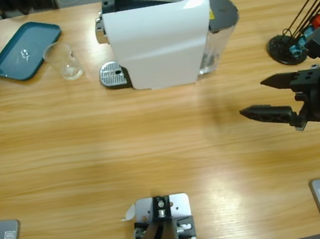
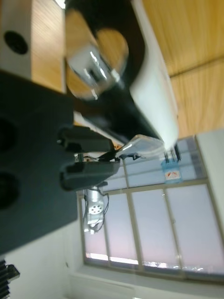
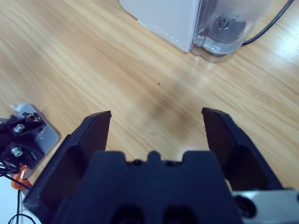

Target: Pour coffee

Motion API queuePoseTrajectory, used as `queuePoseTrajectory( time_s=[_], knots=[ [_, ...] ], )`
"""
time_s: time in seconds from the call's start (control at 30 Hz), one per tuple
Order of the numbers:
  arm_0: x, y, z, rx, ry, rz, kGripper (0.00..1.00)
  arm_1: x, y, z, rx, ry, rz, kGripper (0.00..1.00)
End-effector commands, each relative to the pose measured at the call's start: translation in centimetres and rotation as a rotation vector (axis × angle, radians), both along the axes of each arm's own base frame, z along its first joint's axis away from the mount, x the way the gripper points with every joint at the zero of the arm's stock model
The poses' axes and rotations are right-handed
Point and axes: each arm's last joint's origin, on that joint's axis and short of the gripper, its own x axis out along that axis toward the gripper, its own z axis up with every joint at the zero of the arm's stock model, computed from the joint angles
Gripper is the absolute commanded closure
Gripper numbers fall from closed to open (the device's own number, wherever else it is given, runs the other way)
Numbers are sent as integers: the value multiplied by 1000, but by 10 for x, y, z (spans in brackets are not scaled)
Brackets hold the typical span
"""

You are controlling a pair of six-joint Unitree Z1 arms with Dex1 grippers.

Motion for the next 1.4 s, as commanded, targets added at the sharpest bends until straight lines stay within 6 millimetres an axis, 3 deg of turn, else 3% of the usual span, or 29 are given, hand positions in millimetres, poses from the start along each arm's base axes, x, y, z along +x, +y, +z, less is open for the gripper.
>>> queuePoseTrajectory(
  time_s=[0.03, 0.17, 0.3, 0.37, 0.4, 0.43, 0.6, 0.7, 0.87, 0.93, 1.0, 1.17, 1.27, 1.4],
  knots=[
    [-7, -4, 16, -25, -24, -34, 1000, -2, -1, -4, -5, 4, -7, 161],
    [-7, -4, 19, -28, -29, -35, 1000, -3, -1, -4, -5, 4, -6, 161],
    [-11, -2, 38, -50, -75, -27, 982, -3, -2, -4, -4, 2, -8, 161],
    [-14, 1, 46, -57, -90, -22, 360, -3, -2, -3, -3, 1, -8, 161],
    [-16, 2, 50, -60, -97, -20, 143, -3, -2, -3, -2, 1, -8, 161],
    [-18, 3, 52, -62, -103, -20, 62, -3, -2, -3, -1, 1, -7, 161],
    [-21, 8, 50, -55, -101, -5, 50, -4, -3, -2, 3, -2, -6, 162],
    [-35, 16, 53, -27, -156, 68, 60, -5, -4, -2, 7, -7, -7, 163],
    [-83, 43, 69, 157, -322, 323, 82, -6, -6, -1, 5, -19, -18, 165],
    [-109, 51, 81, 316, -425, 399, 84, -8, -8, 1, 2, -30, -34, 171],
    [-134, 58, 90, 516, -529, 454, 82, -9, -13, 2, -8, -52, -75, 243],
    [-180, 66, 90, 914, -774, 466, 79, -4, -22, 11, -20, -83, -330, 209],
    [-199, 78, 86, 962, -835, 475, 58, 3, -26, 18, -122, -69, -497, 24],
    [-218, 92, 81, 954, -866, 460, 12, 11, -51, 33, -116, -46, -773, 13]
  ],
)
